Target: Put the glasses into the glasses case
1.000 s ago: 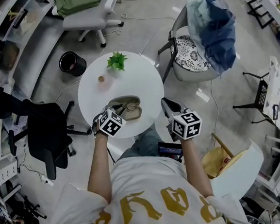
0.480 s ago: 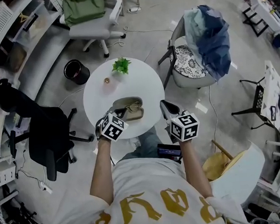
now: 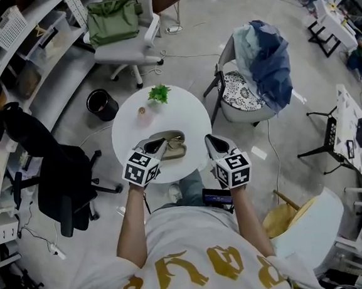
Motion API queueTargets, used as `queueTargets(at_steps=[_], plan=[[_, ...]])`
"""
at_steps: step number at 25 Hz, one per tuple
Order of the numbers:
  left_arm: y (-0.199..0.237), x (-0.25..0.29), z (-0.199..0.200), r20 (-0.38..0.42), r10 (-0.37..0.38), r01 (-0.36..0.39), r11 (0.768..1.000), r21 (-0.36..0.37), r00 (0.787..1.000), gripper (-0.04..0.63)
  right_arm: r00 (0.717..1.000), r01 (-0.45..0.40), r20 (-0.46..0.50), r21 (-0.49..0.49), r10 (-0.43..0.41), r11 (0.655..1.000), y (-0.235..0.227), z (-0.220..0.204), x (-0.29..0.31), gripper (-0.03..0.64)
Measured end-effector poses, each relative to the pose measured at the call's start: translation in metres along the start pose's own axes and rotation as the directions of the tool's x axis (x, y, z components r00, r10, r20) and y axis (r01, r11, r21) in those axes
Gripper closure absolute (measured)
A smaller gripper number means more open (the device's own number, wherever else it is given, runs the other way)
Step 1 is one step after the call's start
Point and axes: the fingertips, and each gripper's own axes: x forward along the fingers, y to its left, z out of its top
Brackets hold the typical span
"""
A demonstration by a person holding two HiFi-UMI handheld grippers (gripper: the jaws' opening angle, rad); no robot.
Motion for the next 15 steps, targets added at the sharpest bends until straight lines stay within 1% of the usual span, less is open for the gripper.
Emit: queueTargets(at_steps=[3,5,6,8,10,15], plan=[[-0.007,-0.013,0.026,0.084,0.029,-0.036,0.996,0.086,0.996,0.595,1.000,-0.001,0.027,-0.014,0.002,1.000,0.003,0.007,-0.003,0.589],[-0.009,-0.022,0.039,0.138,0.045,-0.061,0.992,0.113,0.989,0.595,0.999,-0.010,0.041,-0.013,0.010,1.000,0.007,0.010,-0.006,0.589],[-0.009,-0.027,0.044,0.165,0.056,-0.074,0.991,0.108,0.985,0.595,0.999,-0.015,0.049,-0.010,0.016,1.000,0.010,0.011,-0.007,0.589],[-0.004,-0.036,0.051,0.204,0.089,-0.105,0.992,0.066,0.975,0.595,0.998,-0.024,0.062,-0.005,0.024,1.000,0.014,0.013,-0.009,0.589],[0.003,-0.041,0.050,0.211,0.124,-0.129,0.992,0.009,0.970,0.595,0.997,-0.029,0.068,-0.003,0.029,1.000,0.018,0.013,-0.011,0.589],[0.010,-0.049,0.046,0.235,0.135,-0.122,0.990,-0.070,0.963,0.595,0.996,-0.033,0.084,0.001,0.033,0.999,0.022,0.016,-0.015,0.589]])
